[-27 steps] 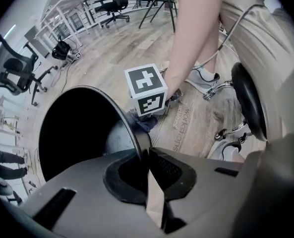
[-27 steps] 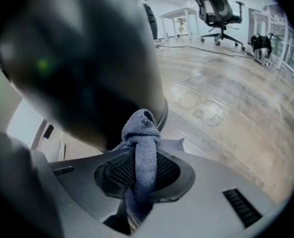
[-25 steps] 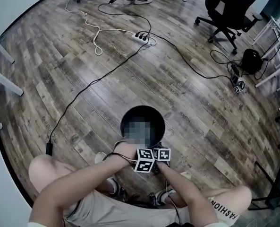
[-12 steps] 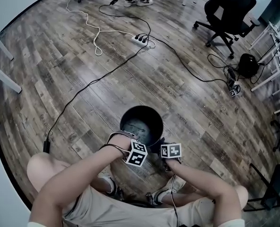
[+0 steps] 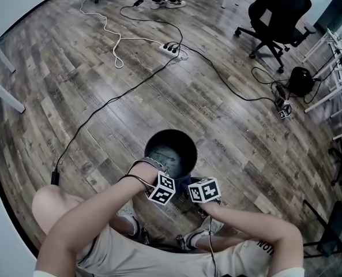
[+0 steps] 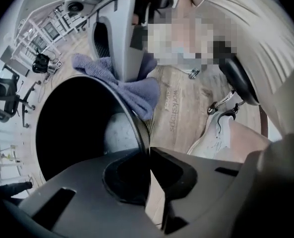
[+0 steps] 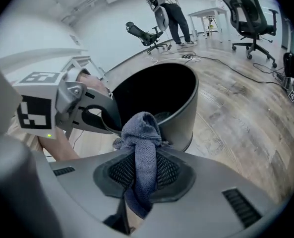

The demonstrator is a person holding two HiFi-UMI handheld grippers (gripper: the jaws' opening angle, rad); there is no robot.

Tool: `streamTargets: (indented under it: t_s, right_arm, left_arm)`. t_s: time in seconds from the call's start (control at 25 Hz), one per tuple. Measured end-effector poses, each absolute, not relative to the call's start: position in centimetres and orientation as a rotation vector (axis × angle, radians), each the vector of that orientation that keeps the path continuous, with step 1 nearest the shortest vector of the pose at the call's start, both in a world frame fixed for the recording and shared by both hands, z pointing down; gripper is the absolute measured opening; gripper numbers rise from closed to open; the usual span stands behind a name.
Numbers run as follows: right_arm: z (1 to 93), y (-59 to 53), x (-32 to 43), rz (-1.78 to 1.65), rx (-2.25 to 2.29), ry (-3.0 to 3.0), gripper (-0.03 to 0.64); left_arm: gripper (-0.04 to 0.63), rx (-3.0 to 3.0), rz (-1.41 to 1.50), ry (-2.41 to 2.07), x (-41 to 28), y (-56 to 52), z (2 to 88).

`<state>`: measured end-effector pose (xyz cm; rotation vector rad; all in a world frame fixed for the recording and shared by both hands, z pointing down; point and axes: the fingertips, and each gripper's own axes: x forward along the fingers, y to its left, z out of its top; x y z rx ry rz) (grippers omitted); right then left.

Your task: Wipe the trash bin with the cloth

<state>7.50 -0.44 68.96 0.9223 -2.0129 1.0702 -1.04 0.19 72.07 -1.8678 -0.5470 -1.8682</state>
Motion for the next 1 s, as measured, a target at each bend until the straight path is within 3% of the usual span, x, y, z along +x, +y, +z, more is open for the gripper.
streamTargets:
  t_s: [0.4,0.68,1.0]
  right_arm:
    - [78.9,-1.6,9.7,1.050,1.024,-1.896,0.077]
    - [87.2,-1.3,10.7,1.264,1.193,-1.821,0.077]
    - [86.3,-1.0,11.5,1.287,1.193,-1.794,0.077]
  left_arm:
    - [0.026,-1.984,-1.908,-0.449,1.1,1.5,72.0]
    - [0.028,-2.064,-1.936,-0.290,2.7,2.0,71.9]
    - [0.043,-2.159,-1.919,-0.330,3.4,2.2,71.2]
